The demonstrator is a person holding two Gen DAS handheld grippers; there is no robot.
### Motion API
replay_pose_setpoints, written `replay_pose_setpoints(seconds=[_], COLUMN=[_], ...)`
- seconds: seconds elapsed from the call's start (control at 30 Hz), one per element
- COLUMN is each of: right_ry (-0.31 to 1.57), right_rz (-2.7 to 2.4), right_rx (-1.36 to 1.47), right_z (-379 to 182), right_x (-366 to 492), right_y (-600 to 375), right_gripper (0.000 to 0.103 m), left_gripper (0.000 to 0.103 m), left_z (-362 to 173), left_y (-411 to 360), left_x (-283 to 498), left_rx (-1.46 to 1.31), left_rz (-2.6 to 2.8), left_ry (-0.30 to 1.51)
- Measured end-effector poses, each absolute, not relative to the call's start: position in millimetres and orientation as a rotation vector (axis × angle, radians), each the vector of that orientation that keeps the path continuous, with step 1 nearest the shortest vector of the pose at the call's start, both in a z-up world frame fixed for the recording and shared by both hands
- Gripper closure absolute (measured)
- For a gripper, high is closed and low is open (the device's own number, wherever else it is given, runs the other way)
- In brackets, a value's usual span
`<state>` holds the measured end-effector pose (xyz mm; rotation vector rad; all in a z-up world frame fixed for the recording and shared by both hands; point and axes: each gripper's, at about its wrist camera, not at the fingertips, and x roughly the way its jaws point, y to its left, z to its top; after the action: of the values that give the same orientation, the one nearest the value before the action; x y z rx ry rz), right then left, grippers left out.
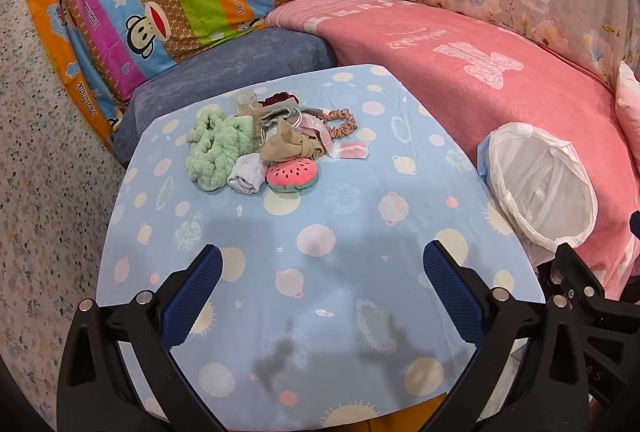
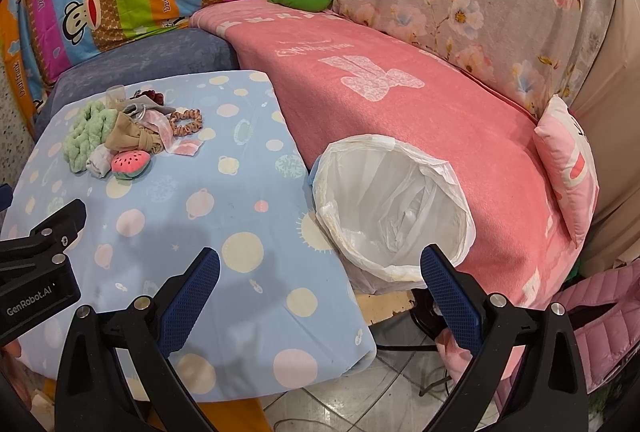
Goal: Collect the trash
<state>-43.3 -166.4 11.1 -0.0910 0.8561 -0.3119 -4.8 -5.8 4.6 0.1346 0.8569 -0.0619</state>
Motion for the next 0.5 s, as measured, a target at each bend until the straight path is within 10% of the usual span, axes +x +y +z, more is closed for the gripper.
replay_pose_setpoints(seconds=[0.5], right_ry=[0.857], right_rz=[-0.314], right_rx=[-0.092], right_z=[13.3], right_x=[-42.7], right_y=[-169.1], right_gripper=[0.007], left_gripper=[0.007], left_z=[4.6], left_y=[-6.2], left_x=[-5.0], left_rx=[0.135], left_rz=[-0.065], left_ry=[0.857])
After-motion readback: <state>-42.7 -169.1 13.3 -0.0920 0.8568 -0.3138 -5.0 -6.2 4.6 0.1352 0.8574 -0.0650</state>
